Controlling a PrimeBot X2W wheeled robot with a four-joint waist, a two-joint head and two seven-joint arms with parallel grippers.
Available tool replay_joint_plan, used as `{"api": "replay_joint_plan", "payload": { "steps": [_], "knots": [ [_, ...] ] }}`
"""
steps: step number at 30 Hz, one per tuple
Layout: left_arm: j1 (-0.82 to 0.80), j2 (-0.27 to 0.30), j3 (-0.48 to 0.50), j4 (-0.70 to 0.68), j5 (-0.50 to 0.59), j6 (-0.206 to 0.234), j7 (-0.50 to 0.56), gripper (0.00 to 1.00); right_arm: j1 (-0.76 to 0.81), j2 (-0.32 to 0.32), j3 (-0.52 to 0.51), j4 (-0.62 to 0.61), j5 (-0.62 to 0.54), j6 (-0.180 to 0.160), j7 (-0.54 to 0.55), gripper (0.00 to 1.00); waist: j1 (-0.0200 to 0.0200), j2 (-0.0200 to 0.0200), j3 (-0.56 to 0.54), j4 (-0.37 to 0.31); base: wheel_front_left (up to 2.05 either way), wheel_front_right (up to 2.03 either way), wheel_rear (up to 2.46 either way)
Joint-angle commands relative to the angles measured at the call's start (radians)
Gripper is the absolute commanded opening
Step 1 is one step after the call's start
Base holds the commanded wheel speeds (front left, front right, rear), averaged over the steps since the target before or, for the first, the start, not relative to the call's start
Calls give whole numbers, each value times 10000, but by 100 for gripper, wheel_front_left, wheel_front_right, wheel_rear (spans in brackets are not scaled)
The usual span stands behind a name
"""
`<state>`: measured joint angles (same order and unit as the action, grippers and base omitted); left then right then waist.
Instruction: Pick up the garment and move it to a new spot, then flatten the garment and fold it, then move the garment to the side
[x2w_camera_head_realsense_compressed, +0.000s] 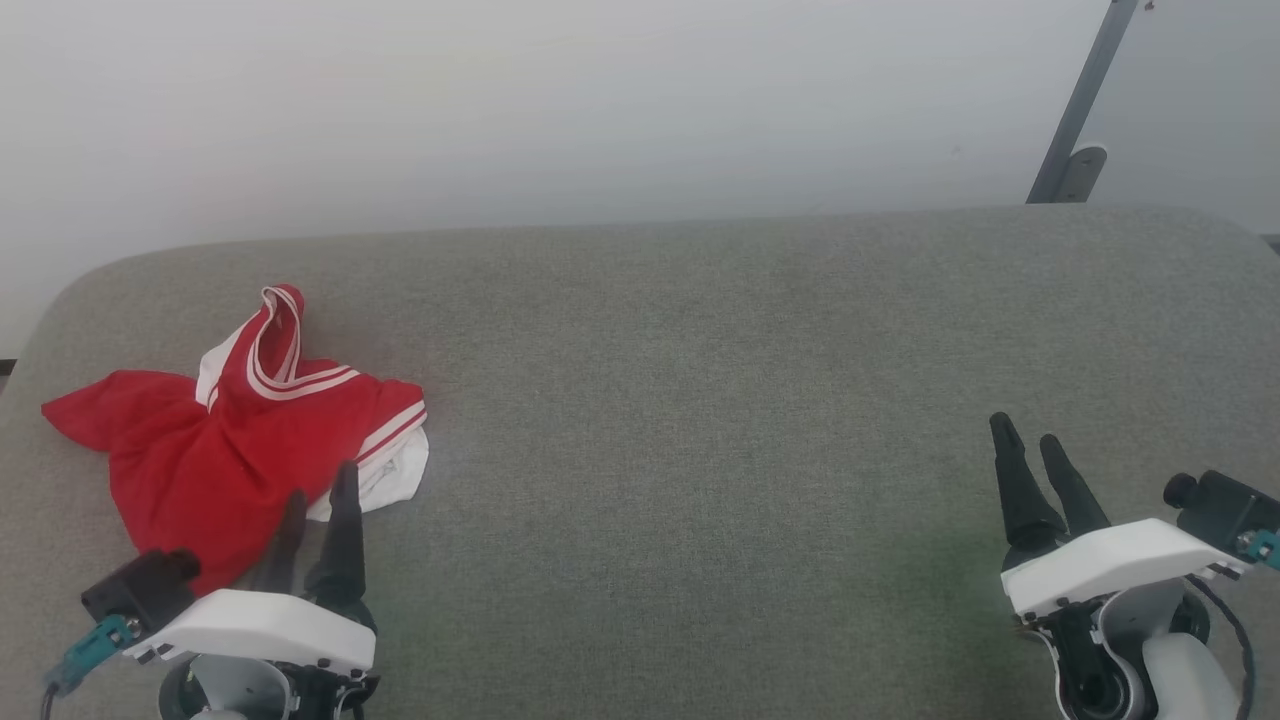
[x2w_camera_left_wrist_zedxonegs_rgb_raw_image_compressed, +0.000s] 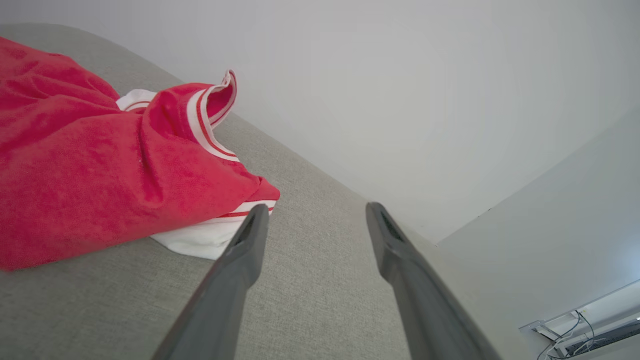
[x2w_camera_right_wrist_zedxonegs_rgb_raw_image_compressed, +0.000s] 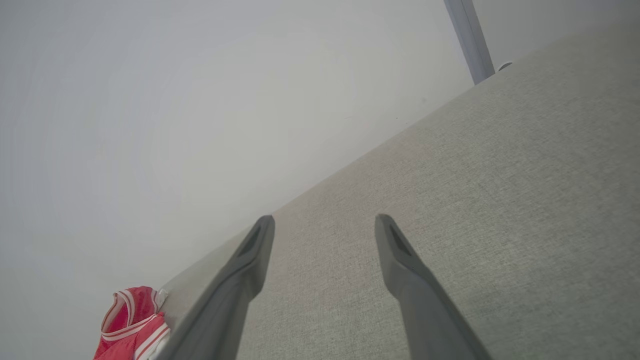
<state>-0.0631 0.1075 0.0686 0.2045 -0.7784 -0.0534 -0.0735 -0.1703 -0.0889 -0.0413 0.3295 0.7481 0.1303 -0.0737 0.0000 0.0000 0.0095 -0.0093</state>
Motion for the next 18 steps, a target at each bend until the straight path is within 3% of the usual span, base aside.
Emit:
{"api": "replay_joint_plan", "payload": {
  "steps": [1,18],
  "knots": [
    [-42,79,-1,-135,220,17,-70,100,-285,-35,-3,-85,-169,3,-76,100,0,0,0,1,0,0,0],
    [80,348,-268,-270,2276,392,-619,100,-486,17,-241,-92,-2727,4,-626,100,0,0,22,-38,0,0,0]
  ]
}}
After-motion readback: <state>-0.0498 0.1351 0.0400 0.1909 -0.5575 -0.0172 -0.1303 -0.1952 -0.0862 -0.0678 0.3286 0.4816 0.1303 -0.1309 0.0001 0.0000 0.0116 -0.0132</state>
